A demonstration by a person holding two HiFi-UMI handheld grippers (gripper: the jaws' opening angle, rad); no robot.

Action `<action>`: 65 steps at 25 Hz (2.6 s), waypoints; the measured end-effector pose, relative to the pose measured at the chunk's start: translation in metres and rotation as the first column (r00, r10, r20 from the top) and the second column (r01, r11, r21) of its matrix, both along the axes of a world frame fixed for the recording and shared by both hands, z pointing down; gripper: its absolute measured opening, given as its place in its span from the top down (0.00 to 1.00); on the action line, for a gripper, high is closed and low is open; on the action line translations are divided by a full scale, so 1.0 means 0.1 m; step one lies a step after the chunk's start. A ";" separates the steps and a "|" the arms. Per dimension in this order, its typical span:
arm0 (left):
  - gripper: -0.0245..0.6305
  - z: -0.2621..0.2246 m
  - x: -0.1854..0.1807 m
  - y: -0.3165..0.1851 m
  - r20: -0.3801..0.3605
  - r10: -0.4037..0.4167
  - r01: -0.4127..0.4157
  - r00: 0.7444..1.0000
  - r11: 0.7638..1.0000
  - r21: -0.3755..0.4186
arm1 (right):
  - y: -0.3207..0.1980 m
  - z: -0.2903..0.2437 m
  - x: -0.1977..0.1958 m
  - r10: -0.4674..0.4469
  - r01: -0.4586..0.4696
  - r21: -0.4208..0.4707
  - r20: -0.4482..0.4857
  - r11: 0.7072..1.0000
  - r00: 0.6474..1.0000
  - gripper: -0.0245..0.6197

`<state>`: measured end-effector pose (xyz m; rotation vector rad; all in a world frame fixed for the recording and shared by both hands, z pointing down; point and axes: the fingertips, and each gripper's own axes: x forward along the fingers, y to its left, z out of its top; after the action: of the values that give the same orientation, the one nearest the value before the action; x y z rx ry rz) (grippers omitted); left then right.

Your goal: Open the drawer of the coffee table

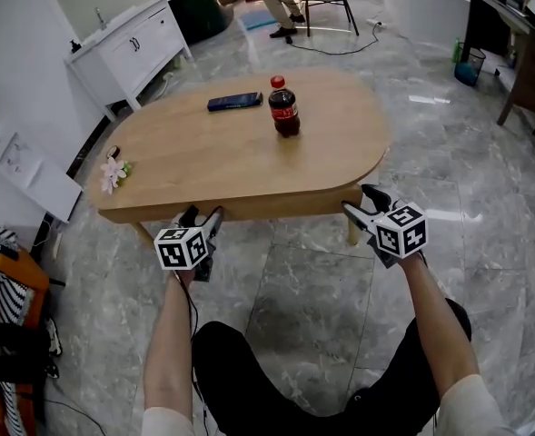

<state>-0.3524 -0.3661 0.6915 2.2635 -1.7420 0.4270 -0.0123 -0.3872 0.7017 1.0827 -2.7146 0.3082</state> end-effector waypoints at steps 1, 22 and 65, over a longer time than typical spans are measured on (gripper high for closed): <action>0.54 0.00 0.00 0.00 0.004 0.001 -0.001 1.000 1.000 -0.006 | -0.01 0.02 -0.01 0.000 0.000 -0.005 -0.005 1.000 1.000 0.53; 0.54 0.00 0.01 0.21 -0.006 -0.083 0.083 0.997 0.996 0.019 | 0.11 0.12 -0.03 0.028 -0.029 -0.008 -0.098 1.000 0.995 0.58; 0.53 0.14 0.03 0.35 0.026 0.081 -0.081 0.996 0.996 -0.026 | 0.29 0.18 -0.08 0.030 -0.030 0.005 -0.215 1.000 0.976 0.58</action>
<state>-0.3490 -0.3308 0.7055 2.3274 -1.6523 0.4950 -0.0203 -0.3586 0.7193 1.0903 -2.5106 0.1817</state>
